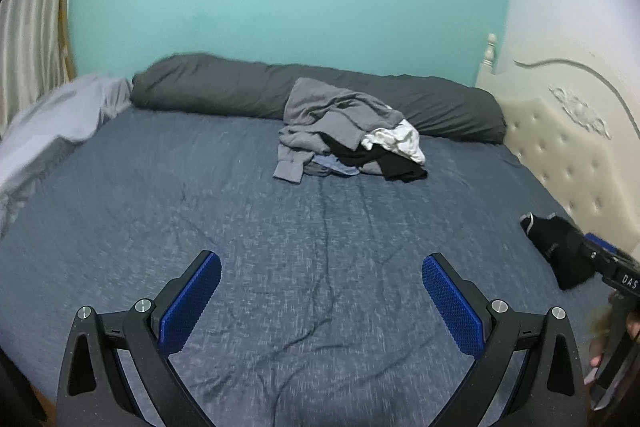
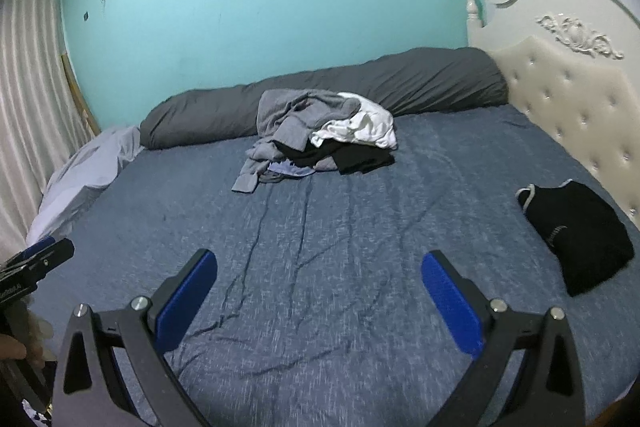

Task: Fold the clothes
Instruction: 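Move the right tool to the clothes pile and grasp the grey sweatshirt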

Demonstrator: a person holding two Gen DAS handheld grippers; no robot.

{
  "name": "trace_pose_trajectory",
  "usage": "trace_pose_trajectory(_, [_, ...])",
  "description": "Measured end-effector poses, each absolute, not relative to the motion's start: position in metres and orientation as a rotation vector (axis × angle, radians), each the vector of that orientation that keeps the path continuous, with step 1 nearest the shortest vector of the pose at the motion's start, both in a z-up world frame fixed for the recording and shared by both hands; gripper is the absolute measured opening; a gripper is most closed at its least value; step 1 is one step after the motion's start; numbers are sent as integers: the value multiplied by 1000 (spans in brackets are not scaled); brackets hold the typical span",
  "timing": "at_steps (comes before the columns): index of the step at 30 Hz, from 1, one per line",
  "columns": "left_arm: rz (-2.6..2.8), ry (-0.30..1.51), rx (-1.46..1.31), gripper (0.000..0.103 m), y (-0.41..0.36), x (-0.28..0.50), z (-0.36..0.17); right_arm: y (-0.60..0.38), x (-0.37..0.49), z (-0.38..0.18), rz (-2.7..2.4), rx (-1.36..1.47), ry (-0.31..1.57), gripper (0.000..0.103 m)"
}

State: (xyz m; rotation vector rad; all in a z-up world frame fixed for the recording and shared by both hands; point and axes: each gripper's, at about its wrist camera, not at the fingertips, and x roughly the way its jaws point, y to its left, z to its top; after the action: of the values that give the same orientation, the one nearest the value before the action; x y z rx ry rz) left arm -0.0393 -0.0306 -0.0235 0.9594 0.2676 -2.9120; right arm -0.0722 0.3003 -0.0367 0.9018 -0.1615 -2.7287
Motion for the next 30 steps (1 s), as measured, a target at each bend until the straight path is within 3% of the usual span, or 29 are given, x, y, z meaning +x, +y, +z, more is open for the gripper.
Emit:
trace_pose_trajectory(16, [-2792,517,1029,103,-127,-213,-137,213,-305,-102,-2670,903,25,103])
trace_pose_trajectory(30, [-2782,559,1056,103,-144,-302,-207,156,-503,-140,-2670,890,87,102])
